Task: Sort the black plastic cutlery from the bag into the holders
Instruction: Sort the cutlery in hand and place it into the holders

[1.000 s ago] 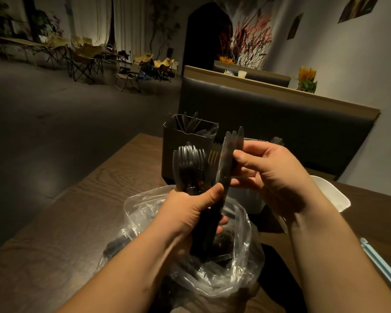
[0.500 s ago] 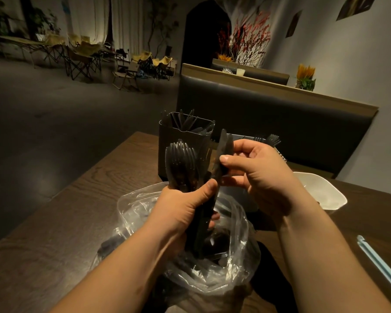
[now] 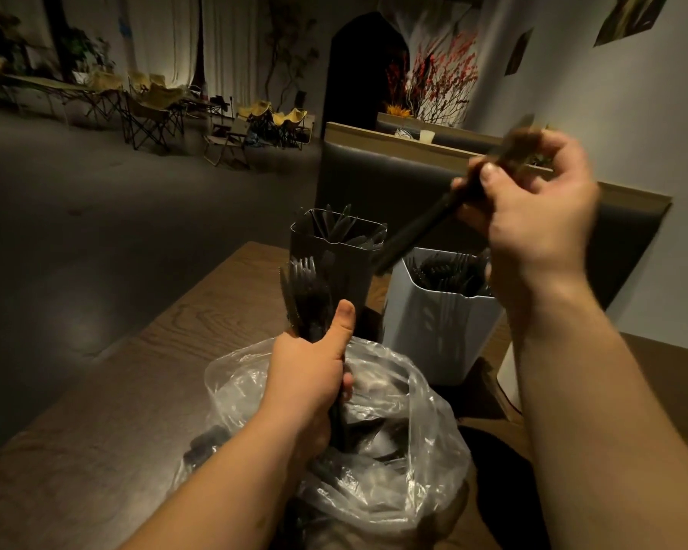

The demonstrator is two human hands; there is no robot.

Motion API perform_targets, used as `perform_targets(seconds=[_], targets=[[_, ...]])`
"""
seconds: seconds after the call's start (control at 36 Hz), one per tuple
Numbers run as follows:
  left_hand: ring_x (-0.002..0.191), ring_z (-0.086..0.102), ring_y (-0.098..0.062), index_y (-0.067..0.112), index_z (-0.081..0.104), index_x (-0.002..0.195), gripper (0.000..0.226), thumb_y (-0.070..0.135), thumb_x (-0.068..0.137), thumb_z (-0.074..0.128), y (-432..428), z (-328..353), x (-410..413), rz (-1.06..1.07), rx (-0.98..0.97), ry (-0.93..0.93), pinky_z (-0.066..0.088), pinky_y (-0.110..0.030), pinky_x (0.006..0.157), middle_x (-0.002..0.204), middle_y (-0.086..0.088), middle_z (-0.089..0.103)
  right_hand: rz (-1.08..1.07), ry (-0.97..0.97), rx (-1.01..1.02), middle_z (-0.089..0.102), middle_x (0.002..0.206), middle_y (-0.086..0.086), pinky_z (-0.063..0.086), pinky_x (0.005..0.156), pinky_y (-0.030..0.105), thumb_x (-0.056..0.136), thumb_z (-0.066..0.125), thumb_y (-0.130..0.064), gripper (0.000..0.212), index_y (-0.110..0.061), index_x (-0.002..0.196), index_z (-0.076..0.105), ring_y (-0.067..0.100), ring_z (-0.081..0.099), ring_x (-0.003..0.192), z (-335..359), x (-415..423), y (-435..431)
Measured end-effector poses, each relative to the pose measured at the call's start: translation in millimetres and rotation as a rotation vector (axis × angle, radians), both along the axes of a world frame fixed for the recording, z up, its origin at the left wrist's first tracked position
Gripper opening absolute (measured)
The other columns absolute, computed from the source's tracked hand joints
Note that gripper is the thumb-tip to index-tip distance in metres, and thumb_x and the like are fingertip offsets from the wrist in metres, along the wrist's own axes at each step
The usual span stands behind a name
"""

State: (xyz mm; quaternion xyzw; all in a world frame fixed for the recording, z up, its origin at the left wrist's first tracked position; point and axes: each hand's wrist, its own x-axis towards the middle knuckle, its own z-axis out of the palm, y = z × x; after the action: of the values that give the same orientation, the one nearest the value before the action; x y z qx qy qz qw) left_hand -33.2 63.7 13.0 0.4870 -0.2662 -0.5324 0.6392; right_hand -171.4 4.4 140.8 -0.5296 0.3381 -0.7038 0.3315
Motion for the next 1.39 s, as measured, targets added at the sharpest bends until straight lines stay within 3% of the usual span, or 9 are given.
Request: perform_targets(seconds=[0.17, 0.36, 0.56, 0.64, 0.97, 1.08, 1.22, 1.31, 1.39], targets=[[0.043, 0.039, -0.010, 0.016, 0.052, 0.073, 0.027, 0.024, 0.096, 0.066, -2.2, -0.2, 8.1, -0.144, 0.070, 0.055, 0.031, -0.023, 0.038, 0.055, 0.002, 0.042, -0.125, 0.038, -0.197, 0.060, 0.120, 0.009, 0.062, 0.080, 0.034, 0.093, 0.059, 0.004, 0.034, -0.024, 0.111, 0.052, 0.022, 0.070, 0.101, 3.4, 39.3, -39.3], [0.053, 0.044, -0.013, 0.005, 0.061, 0.108, 0.021, 0.000, 0.096, 0.045, -3.8, 4.6, 5.9, -0.182, -0.027, 0.288, 0.032, -0.022, 0.044, 0.066, -0.003, 0.055, -0.160, 0.342, -0.188, 0.058, 0.100, -0.011, 0.062, 0.077, 0.036, 0.094, 0.060, 0.000, 0.033, -0.014, 0.124, 0.054, 0.013, 0.069, 0.093, -15.4, 62.4, -65.4], [0.055, 0.059, -0.012, 0.007, 0.064, 0.115, 0.019, 0.006, 0.102, 0.050, 0.7, 10.3, 5.7, -0.095, -0.152, 0.194, 0.045, -0.020, 0.048, 0.072, -0.003, 0.071, -0.132, 0.489, -0.112, 0.055, 0.134, 0.004, 0.060, 0.089, 0.041, 0.095, 0.059, -0.001, 0.057, -0.026, 0.143, 0.045, 0.017, 0.064, 0.109, -31.7, 67.4, -71.8], [0.056, 0.059, -0.014, 0.013, 0.078, 0.098, 0.025, 0.011, 0.102, 0.053, 2.5, 10.6, 6.5, -0.056, -0.155, 0.140, 0.047, -0.024, 0.055, 0.071, -0.008, 0.072, -0.083, 0.618, -0.076, 0.051, 0.144, 0.006, 0.056, 0.098, 0.045, 0.095, 0.057, 0.001, 0.064, -0.032, 0.147, 0.042, 0.023, 0.058, 0.123, -34.5, 72.3, -73.1], [0.049, 0.063, -0.014, 0.019, 0.082, 0.080, 0.030, 0.027, 0.095, 0.058, 12.2, 16.6, 7.3, -0.031, -0.265, 0.148, 0.053, -0.019, 0.053, 0.067, -0.012, 0.072, -0.182, 1.224, -0.014, 0.066, 0.125, 0.004, 0.051, 0.099, 0.038, 0.096, 0.061, -0.014, 0.034, -0.021, 0.130, 0.063, 0.024, 0.060, 0.118, -46.2, 79.6, -71.3], [0.050, 0.063, -0.014, 0.015, 0.081, 0.084, 0.027, 0.034, 0.081, 0.063, 12.7, 16.0, 7.3, -0.046, -0.260, 0.175, 0.052, -0.020, 0.051, 0.071, -0.015, 0.073, -0.076, 1.525, 0.036, 0.033, 0.159, 0.014, 0.025, 0.121, 0.044, 0.100, 0.054, -0.012, 0.051, -0.020, 0.149, 0.042, 0.032, 0.023, 0.151, -37.0, 79.5, -63.4], [0.043, 0.058, -0.012, 0.002, 0.074, 0.094, 0.033, 0.030, 0.077, 0.065, 13.9, 17.7, 8.1, -0.090, -0.257, 0.222, 0.049, -0.017, 0.046, 0.068, -0.012, 0.071, -0.054, 1.011, 0.025, 0.058, 0.140, 0.004, 0.044, 0.108, 0.031, 0.105, 0.044, -0.015, 0.039, -0.017, 0.143, 0.051, 0.016, 0.054, 0.129, -18.5, 55.6, -36.5], [0.047, 0.061, -0.013, -0.005, 0.069, 0.106, 0.044, 0.027, 0.076, 0.065, 14.7, 17.9, 7.0, -0.163, -0.254, 0.266, 0.047, -0.019, 0.042, 0.071, -0.008, 0.070, 0.242, 0.484, 0.241, 0.072, 0.110, 0.007, 0.061, 0.072, 0.028, 0.107, 0.040, -0.025, 0.029, -0.015, 0.124, 0.062, 0.014, 0.072, 0.094, -17.8, 38.3, -7.0], [0.045, 0.058, -0.014, -0.005, 0.065, 0.110, 0.047, 0.028, 0.077, 0.064, 16.1, 16.5, 5.8, -0.265, -0.236, 0.278, 0.044, -0.019, 0.040, 0.065, -0.009, 0.066, 0.517, 0.328, 0.354, 0.077, 0.099, 0.003, 0.059, 0.061, 0.028, 0.107, 0.038, -0.031, 0.032, -0.019, 0.117, 0.066, 0.016, 0.074, 0.086, -24.2, 22.1, 12.3]])
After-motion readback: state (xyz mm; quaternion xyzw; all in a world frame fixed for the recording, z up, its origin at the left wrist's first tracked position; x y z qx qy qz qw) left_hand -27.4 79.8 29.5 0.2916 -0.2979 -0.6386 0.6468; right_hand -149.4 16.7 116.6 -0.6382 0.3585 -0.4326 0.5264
